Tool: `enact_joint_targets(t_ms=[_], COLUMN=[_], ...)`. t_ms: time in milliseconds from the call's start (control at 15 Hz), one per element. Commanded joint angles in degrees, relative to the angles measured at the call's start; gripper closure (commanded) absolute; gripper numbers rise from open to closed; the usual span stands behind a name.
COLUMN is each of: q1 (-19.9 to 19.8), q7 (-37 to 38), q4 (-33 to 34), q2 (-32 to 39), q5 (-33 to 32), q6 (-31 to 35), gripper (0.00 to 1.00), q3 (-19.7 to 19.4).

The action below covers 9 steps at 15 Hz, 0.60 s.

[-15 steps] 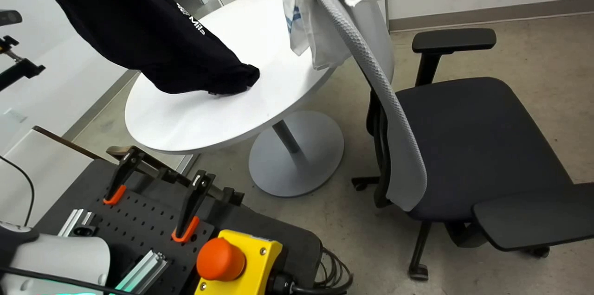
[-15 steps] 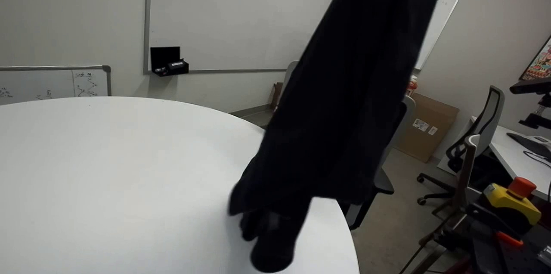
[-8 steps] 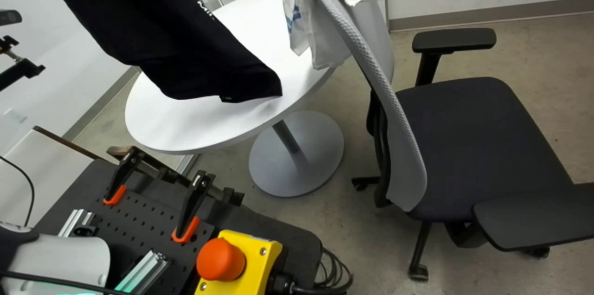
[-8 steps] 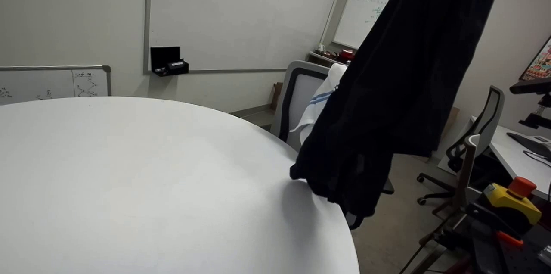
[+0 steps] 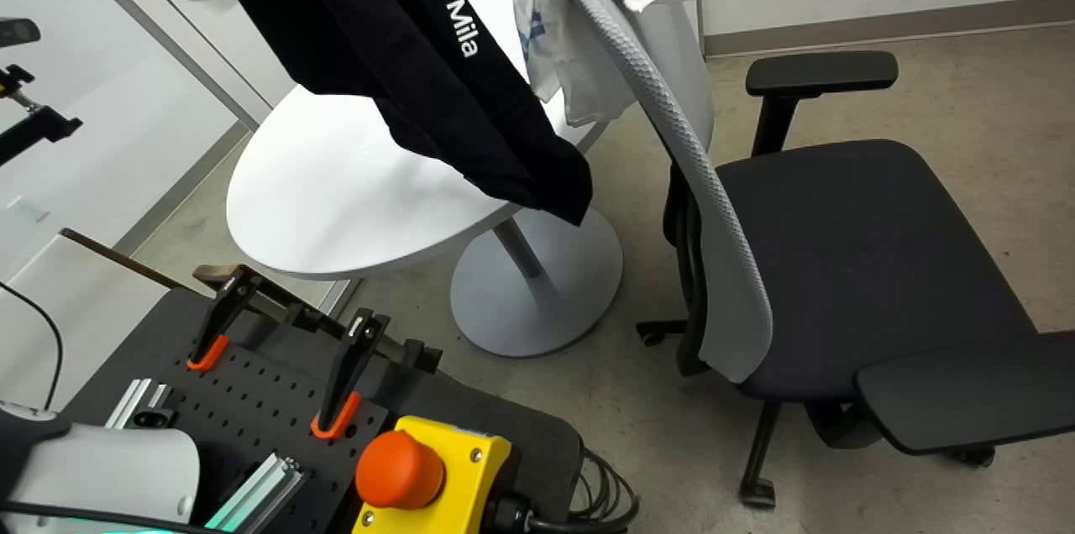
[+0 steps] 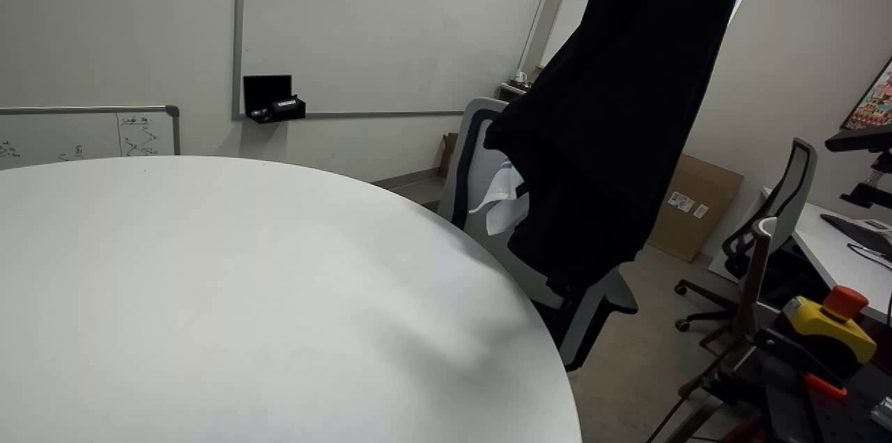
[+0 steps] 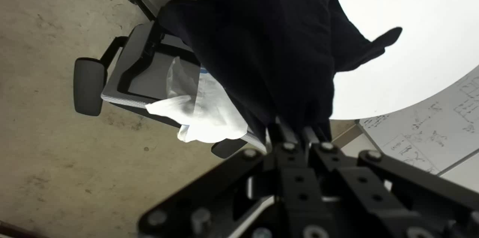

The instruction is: Put the black object from the table and put it on the headrest

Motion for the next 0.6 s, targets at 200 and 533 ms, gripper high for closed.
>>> enact_joint_targets(t_ms=[200, 533], q1=[-4.2, -6.1], q7=[0.1, -1.0], q4=[6.8, 12.8], q2=[3.6, 8.2], q5=[1.2, 1.2], q6=[-1.9, -2.3], gripper=[0.99, 0.99], q3=[-4.8, -8.4])
